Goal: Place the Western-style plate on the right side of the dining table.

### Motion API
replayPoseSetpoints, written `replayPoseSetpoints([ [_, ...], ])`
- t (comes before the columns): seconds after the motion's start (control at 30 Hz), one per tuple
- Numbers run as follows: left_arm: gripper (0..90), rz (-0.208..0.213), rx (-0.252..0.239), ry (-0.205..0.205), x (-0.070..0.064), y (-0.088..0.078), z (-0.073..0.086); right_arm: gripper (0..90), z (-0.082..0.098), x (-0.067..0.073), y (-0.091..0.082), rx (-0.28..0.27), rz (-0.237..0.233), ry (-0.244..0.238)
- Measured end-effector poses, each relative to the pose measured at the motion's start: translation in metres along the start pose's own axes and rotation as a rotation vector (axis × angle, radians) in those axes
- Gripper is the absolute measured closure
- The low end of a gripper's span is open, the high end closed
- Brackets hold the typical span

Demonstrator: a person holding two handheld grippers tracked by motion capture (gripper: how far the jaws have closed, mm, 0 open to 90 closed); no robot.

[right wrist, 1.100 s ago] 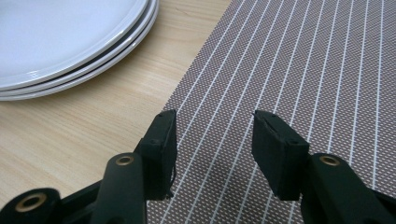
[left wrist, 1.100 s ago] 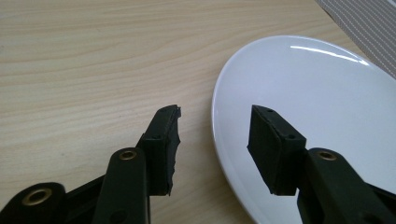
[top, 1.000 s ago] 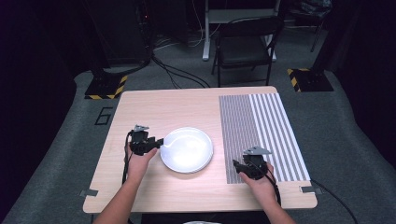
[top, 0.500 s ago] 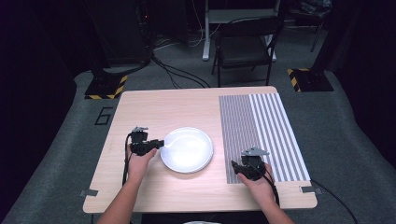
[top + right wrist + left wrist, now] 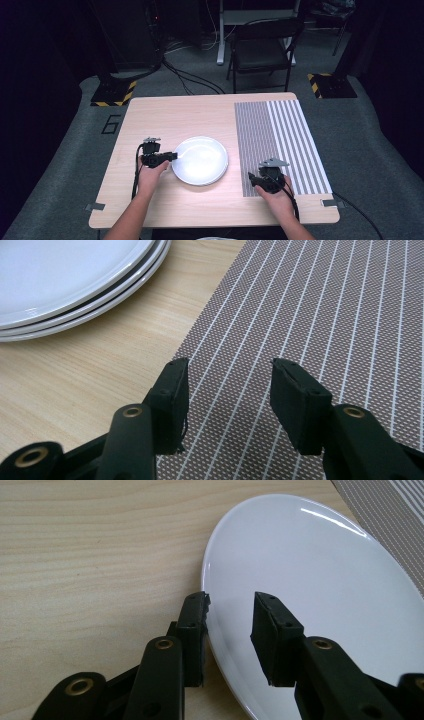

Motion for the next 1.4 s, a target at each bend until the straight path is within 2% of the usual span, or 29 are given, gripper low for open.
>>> replayPoseSetpoints([
  [0.4,64.4,0.048,0.0,0.009,-0.003,0.002,0.002,48.7,0.0,0.002,0.0,0.006,-0.005,-0.005],
  [0.43,64.1,0.045,0.001,0.008,-0.004,0.002,0.002,48.7,-0.001,0.002,-0.001,0.004,-0.007,0.01],
  [0.47,63.8,0.041,0.0,0.013,-0.004,0.002,0.002,48.7,-0.001,0.001,-0.001,0.004,-0.005,0.002],
  [0.57,62.7,0.04,0.002,0.013,-0.004,0.004,0.002,48.1,-0.005,0.001,-0.004,0.005,-0.033,0.026],
  [0.73,59.5,0.027,0.002,0.023,-0.008,0.005,0.003,48.0,-0.015,0.002,-0.004,0.008,-0.022,0.042],
  [0.8,58.9,0.018,-0.001,0.041,-0.009,0.005,0.004,47.8,-0.02,0.003,-0.001,0.002,-0.028,0.05],
  [1.1,58.0,0.005,-0.013,0.07,-0.013,0.007,0.006,46.8,-0.036,0.016,0.016,0.003,-0.03,0.064],
  [1.13,57.8,0.004,-0.014,0.073,-0.014,0.008,0.006,46.7,-0.037,0.017,0.017,0.01,-0.037,0.079],
  [1.4,57.1,-0.002,0.007,0.11,-0.02,0.012,0.008,46.2,-0.049,0.028,0.024,0.007,-0.049,0.079],
])
Point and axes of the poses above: each handheld gripper's, and its own axes: y roughly forward along the jaws, z roughly out of its underside, x roughly to its left, the point moved 1 cm from there along y, roughly forward along the jaws, and after that the axes turned 14 degrees about x, right-handed, at the moved point
